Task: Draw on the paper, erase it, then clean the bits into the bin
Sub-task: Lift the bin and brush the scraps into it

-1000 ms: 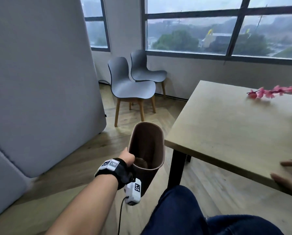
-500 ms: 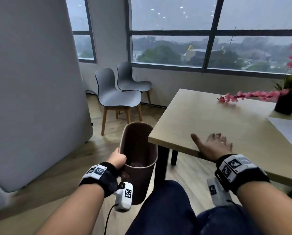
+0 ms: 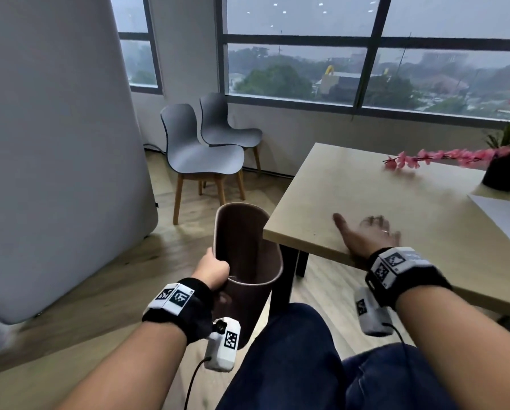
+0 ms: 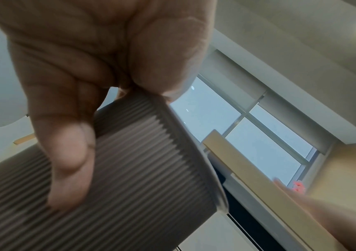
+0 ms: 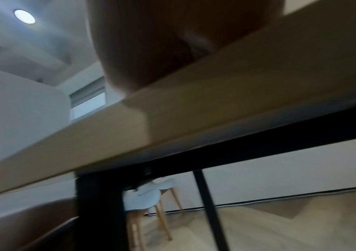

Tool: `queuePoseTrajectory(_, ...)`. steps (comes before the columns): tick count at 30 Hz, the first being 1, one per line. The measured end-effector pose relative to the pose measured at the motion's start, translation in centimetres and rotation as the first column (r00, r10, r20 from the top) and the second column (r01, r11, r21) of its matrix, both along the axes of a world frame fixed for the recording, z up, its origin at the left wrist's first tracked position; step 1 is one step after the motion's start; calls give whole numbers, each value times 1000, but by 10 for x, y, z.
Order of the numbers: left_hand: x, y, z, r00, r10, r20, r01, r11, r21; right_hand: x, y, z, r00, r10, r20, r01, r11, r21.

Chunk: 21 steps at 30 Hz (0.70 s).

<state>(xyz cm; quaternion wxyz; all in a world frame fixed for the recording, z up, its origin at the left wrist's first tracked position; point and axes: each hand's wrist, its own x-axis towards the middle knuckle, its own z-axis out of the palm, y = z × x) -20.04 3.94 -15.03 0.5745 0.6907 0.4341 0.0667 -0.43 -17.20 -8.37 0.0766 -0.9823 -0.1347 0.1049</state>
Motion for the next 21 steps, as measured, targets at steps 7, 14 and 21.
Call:
queuePoseTrajectory(7,2,1,-1,1000,6,-9,-5,999,43,-60,72,5,730,670,-131,-546,688,477)
queuePoseTrajectory(14,0,1,-3,1000,17,-21,-15,998,57,-2,7,2,996,-94,5,93,987,130)
queuePoseTrajectory(21,-1,-2,1,1000,19,0,-19,999,48,-97,62,3,718,693,-68,-607,670,426)
